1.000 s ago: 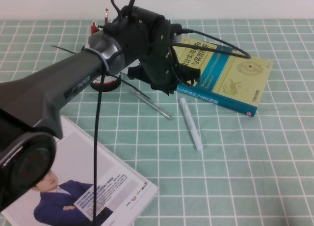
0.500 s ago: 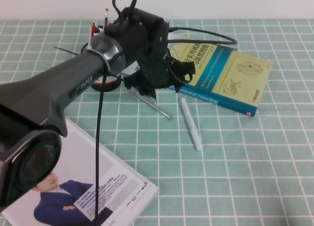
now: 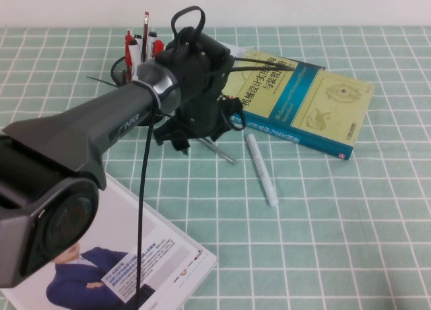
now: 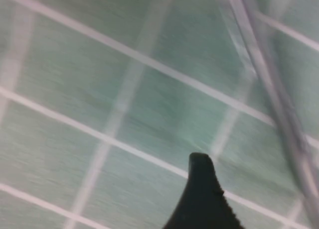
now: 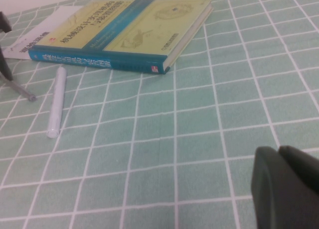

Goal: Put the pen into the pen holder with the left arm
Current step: Pick up the pen on the table

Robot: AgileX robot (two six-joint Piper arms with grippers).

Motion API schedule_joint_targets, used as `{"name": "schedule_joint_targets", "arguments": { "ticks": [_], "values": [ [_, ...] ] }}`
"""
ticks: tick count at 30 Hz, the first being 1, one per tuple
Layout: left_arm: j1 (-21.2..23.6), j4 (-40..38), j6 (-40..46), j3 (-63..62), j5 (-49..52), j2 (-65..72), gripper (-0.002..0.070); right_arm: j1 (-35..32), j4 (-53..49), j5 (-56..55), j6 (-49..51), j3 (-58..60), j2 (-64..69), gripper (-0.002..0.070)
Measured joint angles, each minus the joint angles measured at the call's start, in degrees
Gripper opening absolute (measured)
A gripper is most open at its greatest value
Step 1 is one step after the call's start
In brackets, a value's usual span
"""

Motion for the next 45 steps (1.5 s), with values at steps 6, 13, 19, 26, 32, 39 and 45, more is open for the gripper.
{"name": "schedule_joint_targets", "arguments": {
  "ticks": [6, 13, 19, 26, 32, 39, 45],
  "values": [
    [0.81, 1.54, -1.92, -1.06, -0.85, -0.01, 0.0428, 0.00, 0.00, 0.00, 0.00, 0.00, 0.00, -0.0020],
    [1.27, -0.05, -3.39, -1.06, -2.68, 0.60, 0.0428, 0.00, 0.00, 0.00, 0.00, 0.00, 0.00, -0.0020],
    [1.36, -1.29, -3.90, -1.06, -3.02, 2.48, 0.0428, 0.00, 0.00, 0.00, 0.00, 0.00, 0.00, -0.0020],
    [1.36, -0.71, -3.90, -1.33, -2.90, 3.00, 0.0428, 0.00, 0.00, 0.00, 0.00, 0.00, 0.00, -0.0020],
    [1.36, -0.11, -3.90, -1.58, -1.09, 3.08, 0.0419, 0.00, 0.00, 0.00, 0.00, 0.00, 0.00, -0.0020],
    [1.49, -0.11, -1.59, -1.58, 1.89, 3.08, 0.0340, 0.00, 0.00, 0.00, 0.00, 0.00, 0.00, -0.0020],
    [1.49, -0.11, 1.12, -1.69, 3.10, 3.08, 0.0295, 0.00, 0.00, 0.00, 0.00, 0.00, 0.00, -0.0020]
  ]
}}
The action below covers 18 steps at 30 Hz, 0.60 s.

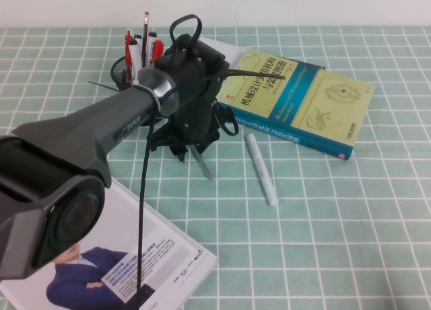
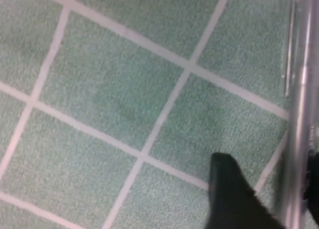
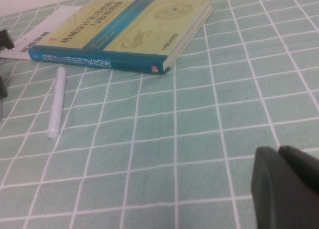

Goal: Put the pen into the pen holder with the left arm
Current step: Pick up the pen on the table

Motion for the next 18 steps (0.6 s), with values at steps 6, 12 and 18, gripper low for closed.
{"name": "schedule_joint_targets", "arguments": {
  "ticks": [6, 12, 18],
  "values": [
    [0.00, 0.37, 4.89, -1.72, 0.00, 0.41, 0.0078, 0.00, 0.00, 0.00, 0.00, 0.00, 0.00, -0.0020],
    [0.00, 1.26, 7.06, -2.29, 1.20, 0.41, 0.0004, 0.00, 0.00, 0.00, 0.00, 0.00, 0.00, -0.0020],
    [0.00, 3.34, 11.27, -2.29, 2.95, 0.41, 0.0024, 0.00, 0.00, 0.00, 0.00, 0.00, 0.00, -0.0020]
  ]
}}
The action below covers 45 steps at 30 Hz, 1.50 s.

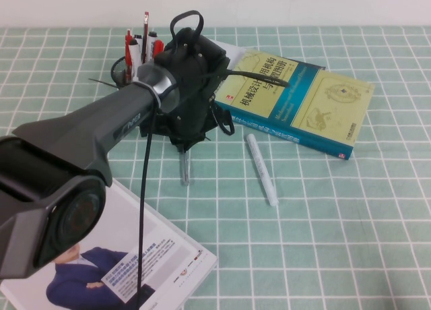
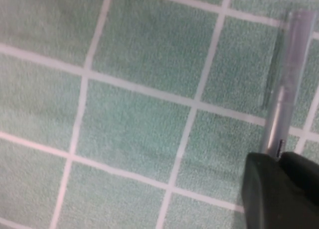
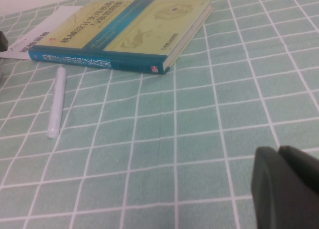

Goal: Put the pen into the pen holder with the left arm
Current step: Pick up the pen on the table

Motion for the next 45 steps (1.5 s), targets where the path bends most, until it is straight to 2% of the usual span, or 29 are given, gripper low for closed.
{"name": "schedule_joint_targets", "arguments": {
  "ticks": [2, 7, 12, 17, 24, 31, 34, 45],
  "values": [
    [0.00, 0.06, 1.04, 0.00, 0.00, 0.00, 0.0066, 0.00, 0.00, 0.00, 0.00, 0.00, 0.00, -0.0020],
    [0.00, 0.15, 1.74, 0.00, 0.00, 0.00, 0.0255, 0.00, 0.00, 0.00, 0.00, 0.00, 0.00, -0.0020],
    [0.00, 0.61, 1.83, 0.00, -0.11, 0.50, 0.0302, 0.00, 0.00, 0.00, 0.00, 0.00, 0.00, -0.0020],
    [0.00, 0.61, 2.36, 0.00, -0.19, 0.88, 0.0288, 0.00, 0.00, 0.00, 0.00, 0.00, 0.00, -0.0020],
    [0.00, 0.33, 4.30, -0.14, -0.33, 1.01, 0.0142, 0.00, 0.00, 0.00, 0.00, 0.00, 0.00, -0.0020],
    [0.00, -0.38, 7.82, -0.66, -0.33, 1.58, 0.0104, 0.00, 0.00, 0.00, 0.00, 0.00, 0.00, -0.0020],
    [0.00, -0.77, 9.55, -0.89, -0.33, 1.58, 0.0051, 0.00, 0.00, 0.00, 0.00, 0.00, 0.00, -0.0020],
    [-0.12, -2.42, 20.81, -4.66, 0.50, -1.43, 0.0041, 0.00, 0.00, 0.00, 0.00, 0.00, 0.00, -0.0020]
  ]
}}
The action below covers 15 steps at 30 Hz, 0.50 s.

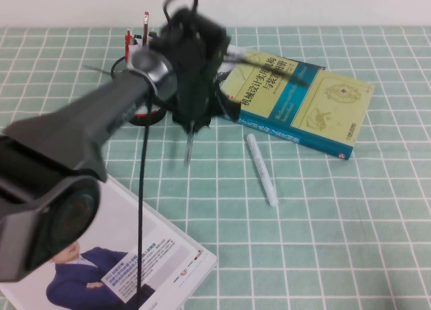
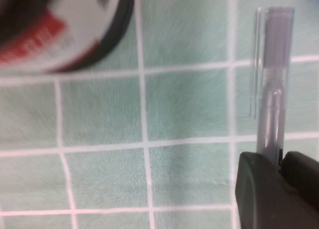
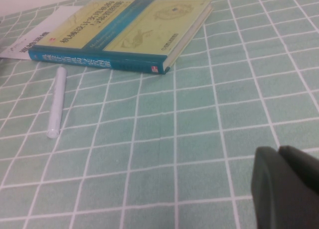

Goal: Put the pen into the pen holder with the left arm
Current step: Pick up the pen on the table, then place the pen onto the pen holder

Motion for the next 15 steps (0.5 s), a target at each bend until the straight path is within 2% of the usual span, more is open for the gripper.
{"name": "schedule_joint_targets", "arguments": {
  "ticks": [8, 11, 15],
  "values": [
    [-3.31, 2.15, 6.46, 0.03, -2.06, -11.00, 0.0041, 0.00, 0.00, 0.00, 0.00, 0.00, 0.00, -0.0020],
    [-4.26, 2.50, 6.61, 3.84, -8.62, -16.10, 0.0041, 0.00, 0.00, 0.00, 0.00, 0.00, 0.00, -0.0020],
    [-4.60, 2.71, 5.59, 14.86, -22.06, -24.38, 0.0041, 0.00, 0.00, 0.00, 0.00, 0.00, 0.00, -0.0020]
  ]
}}
